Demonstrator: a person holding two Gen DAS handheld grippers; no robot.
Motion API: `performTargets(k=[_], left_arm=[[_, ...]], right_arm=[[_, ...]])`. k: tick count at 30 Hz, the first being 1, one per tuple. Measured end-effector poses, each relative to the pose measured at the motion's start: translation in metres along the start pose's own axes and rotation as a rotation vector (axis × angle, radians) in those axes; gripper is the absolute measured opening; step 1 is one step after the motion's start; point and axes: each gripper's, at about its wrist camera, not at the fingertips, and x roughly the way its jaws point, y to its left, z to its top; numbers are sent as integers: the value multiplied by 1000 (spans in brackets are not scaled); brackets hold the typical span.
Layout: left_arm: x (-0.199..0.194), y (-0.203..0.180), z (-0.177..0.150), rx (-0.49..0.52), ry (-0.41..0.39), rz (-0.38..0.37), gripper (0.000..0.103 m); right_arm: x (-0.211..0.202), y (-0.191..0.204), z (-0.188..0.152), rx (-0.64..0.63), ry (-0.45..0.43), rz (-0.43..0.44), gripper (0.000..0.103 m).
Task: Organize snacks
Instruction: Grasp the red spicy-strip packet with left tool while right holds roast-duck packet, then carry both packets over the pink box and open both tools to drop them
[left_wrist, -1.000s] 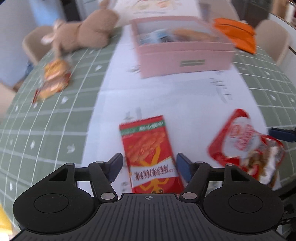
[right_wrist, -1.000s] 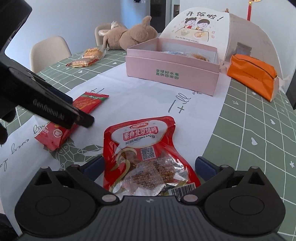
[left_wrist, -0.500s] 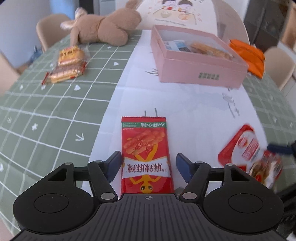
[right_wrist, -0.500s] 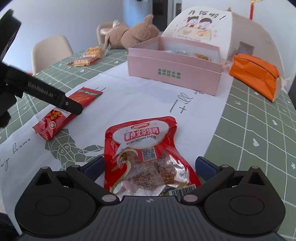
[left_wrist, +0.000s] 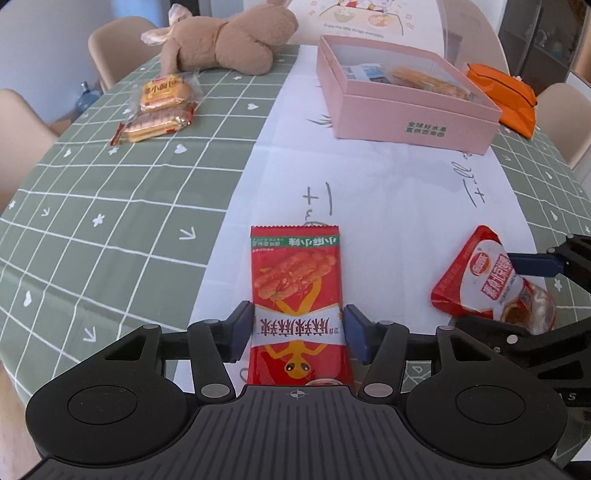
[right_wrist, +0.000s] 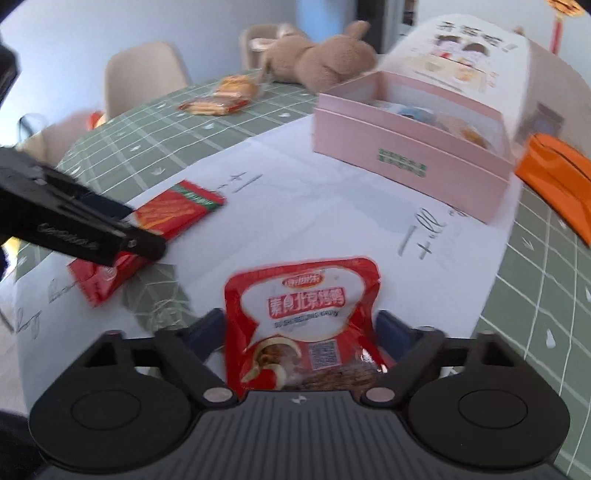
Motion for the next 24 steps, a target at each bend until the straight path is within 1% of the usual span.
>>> performTargets(k=[4,6,9,12,15,17,24], left_arm=[[0,-2,-2,7,-10,6,62],[0,-2,-2,9,-13,7,62],[0,-2,-2,6,-16,8,63],[2,-2,0,-2,-14,3,63],[6,1,9,-18,-4,-3,63],[9,3,14,-31,5,-4,63],[13,-4,20,-2,31,30,61]], right_arm=[[-5,1,-1,-3,7,-15,66],[-7,-5,1,30,8,-28,63],[-19,-20,4,99,-29,-29,62],[-29,-27,9,112,-69,-44,62],[-37,-29,13,112,-88,-52,62],[-39,-29,14,102,-93,-61,62],[-39,-32,4,107,-70,-98,62]])
